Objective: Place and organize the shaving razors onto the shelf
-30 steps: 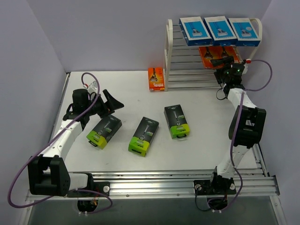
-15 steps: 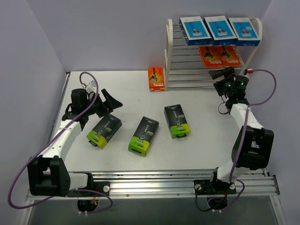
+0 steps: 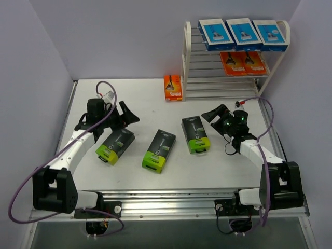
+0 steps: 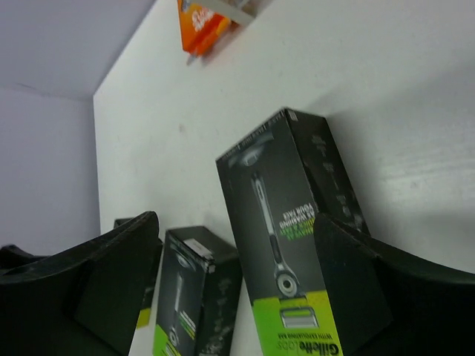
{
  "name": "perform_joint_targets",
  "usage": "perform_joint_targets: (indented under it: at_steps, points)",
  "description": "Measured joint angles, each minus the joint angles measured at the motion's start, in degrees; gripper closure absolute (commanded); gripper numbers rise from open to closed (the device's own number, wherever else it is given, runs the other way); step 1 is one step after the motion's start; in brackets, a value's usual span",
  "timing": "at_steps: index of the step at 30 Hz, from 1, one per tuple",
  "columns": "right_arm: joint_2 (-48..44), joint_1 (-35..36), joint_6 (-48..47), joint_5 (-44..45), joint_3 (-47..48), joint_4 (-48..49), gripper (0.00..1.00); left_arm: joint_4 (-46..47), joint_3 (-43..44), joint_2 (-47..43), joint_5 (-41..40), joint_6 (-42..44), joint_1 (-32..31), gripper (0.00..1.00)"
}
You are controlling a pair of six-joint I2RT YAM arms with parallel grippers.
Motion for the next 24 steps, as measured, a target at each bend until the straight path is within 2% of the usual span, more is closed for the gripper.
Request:
perform_joint_targets:
  at_steps: [4, 9, 12, 13, 17, 21, 22, 24]
  points:
    - [-4.04, 0.42, -3.3, -1.18, -5.33, -0.9, 0.21, -2.84, 3.96, 3.34, -3.3, 0.02, -4.31, 0.06]
    - [-8.83, 0.42, -8.9, -2.86, -5.57, -1.79, 0.27, -1.92, 11.54, 11.8, -3.74, -3.13, -5.49, 0.06]
    - [-9.86, 0.39, -11.69, -4.7, -5.57, -1.75, 0.29, 1.33, 14.84, 18.75, -1.6, -6.6, -5.49, 0.0]
    - [-9.79, 0.39, -12.39, -5.29, -5.57, -1.84, 0.3, 2.69, 15.63, 21.14, -0.79, -8.07, -5.55, 0.06]
    - [-9.62, 0.33, -14.38, -8.11, -6.34, -1.44, 0.31, 6.71, 19.5, 30.8, 2.91, -13.94, -6.25, 0.13]
    - [-9.62, 0.31, -14.75, -12.02, -8.46, 0.04, 0.31, 7.32, 26.99, 38.73, 4.48, -16.92, -7.87, 0.25]
    - [-9.62, 0.31, -14.73, -12.94, -8.72, 0.37, 0.31, 7.58, 29.11, 40.37, 4.72, -17.55, -8.35, 0.35]
    - [-9.64, 0.33, -14.67, -14.32, -8.9, 1.27, 0.31, 8.37, 33.29, 43.21, 5.25, -18.97, -9.2, 0.44]
